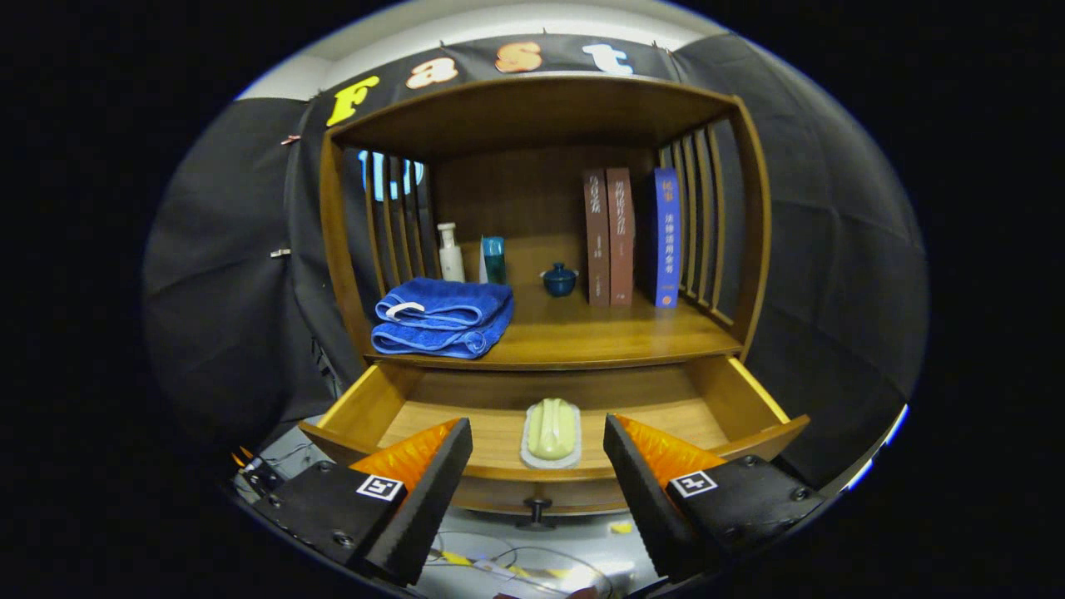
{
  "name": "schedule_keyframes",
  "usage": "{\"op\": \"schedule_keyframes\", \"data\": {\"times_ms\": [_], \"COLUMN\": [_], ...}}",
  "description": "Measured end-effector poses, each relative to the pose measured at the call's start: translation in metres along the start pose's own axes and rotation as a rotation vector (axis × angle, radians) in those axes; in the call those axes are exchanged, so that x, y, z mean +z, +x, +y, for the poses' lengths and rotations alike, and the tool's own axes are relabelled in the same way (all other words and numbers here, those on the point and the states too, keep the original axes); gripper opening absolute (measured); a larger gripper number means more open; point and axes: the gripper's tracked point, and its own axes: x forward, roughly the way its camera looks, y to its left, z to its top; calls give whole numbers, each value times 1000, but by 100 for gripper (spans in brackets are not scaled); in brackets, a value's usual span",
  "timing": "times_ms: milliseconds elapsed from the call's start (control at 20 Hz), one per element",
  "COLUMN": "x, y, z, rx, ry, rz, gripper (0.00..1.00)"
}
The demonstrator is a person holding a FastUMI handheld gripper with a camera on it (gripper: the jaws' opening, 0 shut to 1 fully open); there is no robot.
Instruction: Pull open the drawer, take out the items inside it, and place them on the countertop above the cabinet.
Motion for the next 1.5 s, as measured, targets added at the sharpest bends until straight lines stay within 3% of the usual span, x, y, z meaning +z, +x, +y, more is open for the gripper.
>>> {"op": "schedule_keyframes", "data": {"times_ms": [250,450,700,1150,1400,1450,1500], "x": [6,-30,-67,-85,-78,-82,-77], "y": [64,112,158,181,176,167,157], "z": [-8,-12,-24,-28,-30,-26,-26], "rx": [-56,-76,-144,-157,-131,-120,-120], "ry": [-121,-110,-91,34,74,72,80], "rz": [198,400,539,580,546,540,526], "gripper": [100,99,94,22,22,13,13]}}
